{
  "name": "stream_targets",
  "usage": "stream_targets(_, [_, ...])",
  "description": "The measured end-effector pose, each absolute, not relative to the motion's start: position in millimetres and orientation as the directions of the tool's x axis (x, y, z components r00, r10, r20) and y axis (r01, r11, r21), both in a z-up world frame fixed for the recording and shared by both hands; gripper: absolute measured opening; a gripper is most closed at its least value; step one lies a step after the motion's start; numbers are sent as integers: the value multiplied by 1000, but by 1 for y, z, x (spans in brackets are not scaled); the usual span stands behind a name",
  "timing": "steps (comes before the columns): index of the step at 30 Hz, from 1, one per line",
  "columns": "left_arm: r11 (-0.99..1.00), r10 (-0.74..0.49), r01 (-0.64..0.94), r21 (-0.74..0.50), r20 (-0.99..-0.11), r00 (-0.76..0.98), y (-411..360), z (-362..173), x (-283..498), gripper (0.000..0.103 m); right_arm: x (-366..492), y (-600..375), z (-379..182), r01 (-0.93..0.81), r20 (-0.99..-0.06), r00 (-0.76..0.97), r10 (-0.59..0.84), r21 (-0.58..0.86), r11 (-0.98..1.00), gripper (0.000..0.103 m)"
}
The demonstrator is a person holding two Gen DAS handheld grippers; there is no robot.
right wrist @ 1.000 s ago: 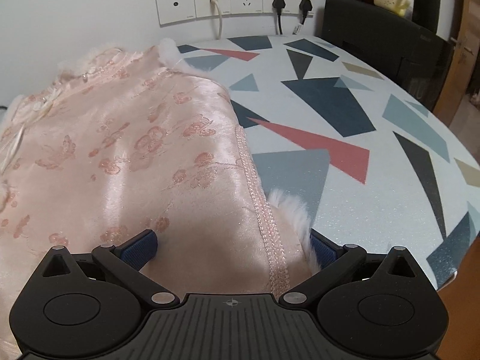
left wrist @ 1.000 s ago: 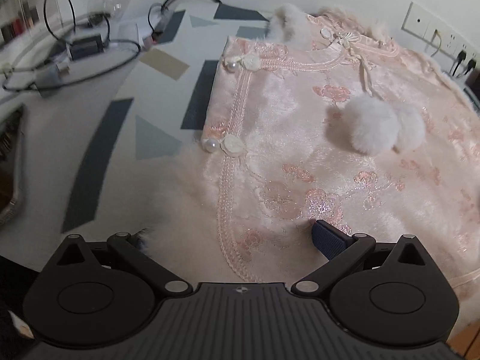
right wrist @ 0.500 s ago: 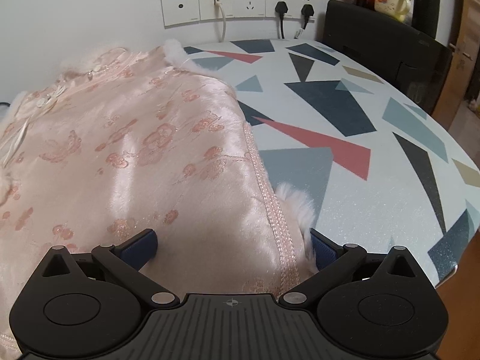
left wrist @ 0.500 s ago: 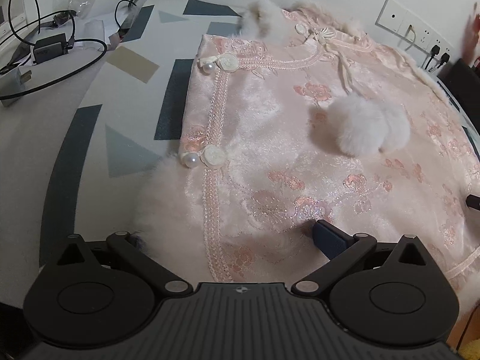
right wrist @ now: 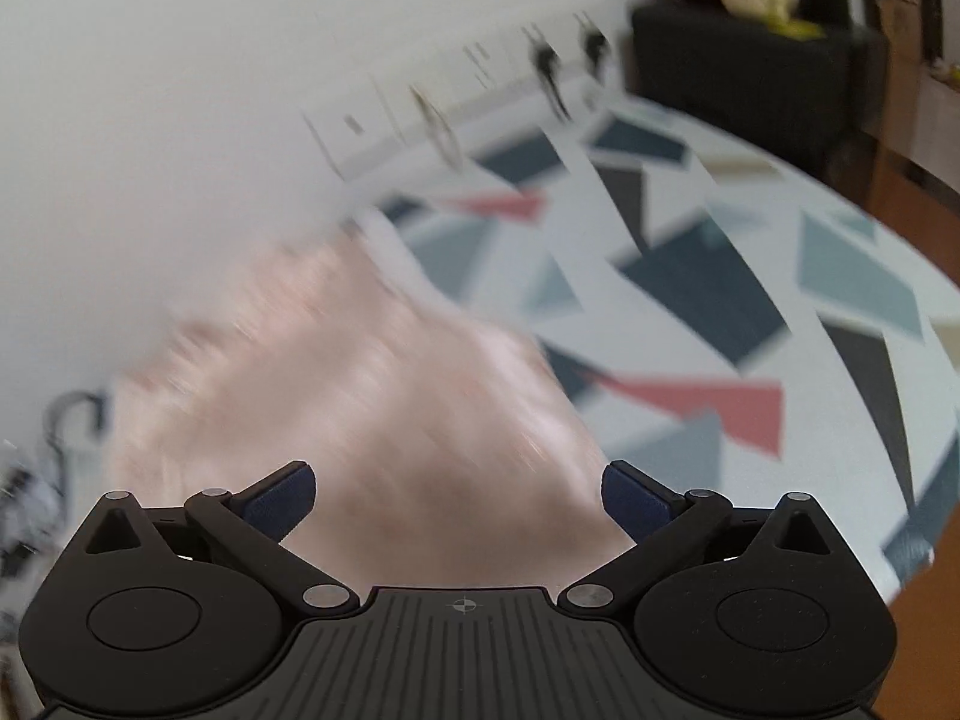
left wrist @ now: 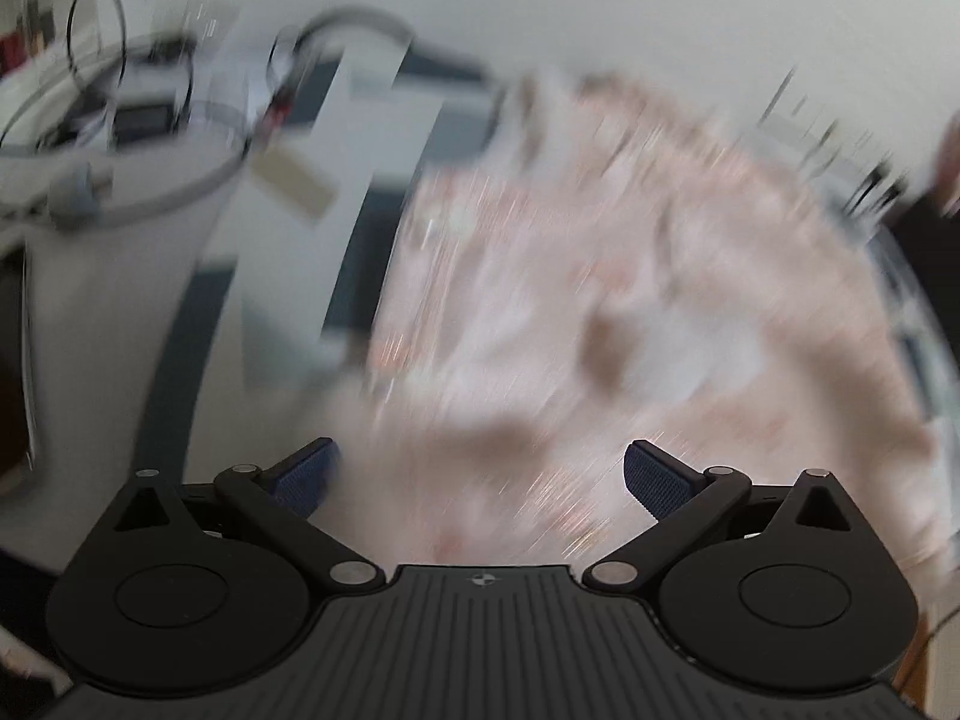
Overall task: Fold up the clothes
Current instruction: 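Move both open grippers to the white fur trim edge of the jacket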
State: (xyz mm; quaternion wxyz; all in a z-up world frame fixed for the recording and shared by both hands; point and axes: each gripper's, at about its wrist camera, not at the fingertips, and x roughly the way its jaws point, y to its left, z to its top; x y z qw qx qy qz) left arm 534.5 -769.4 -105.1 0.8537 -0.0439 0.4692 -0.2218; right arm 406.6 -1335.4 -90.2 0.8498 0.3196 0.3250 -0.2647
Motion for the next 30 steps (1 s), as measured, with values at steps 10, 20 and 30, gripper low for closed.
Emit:
stream_targets(10, [816,-579,350,-461,-657,483,-812,-41,613,103,454,-1361,-30,567,-580,792,-190,585,580,102])
stream_targets(20, [871,-440,447,-202,-726,529,-893,-84,688,103,513,-1419,-106,643,-682,702,-206,482,595,101])
stream_targets(30, [905,-392,368,-214,-757,523,-935,-127,806,103,665,-1456,-182,502,-707,684,-179,278,819,102])
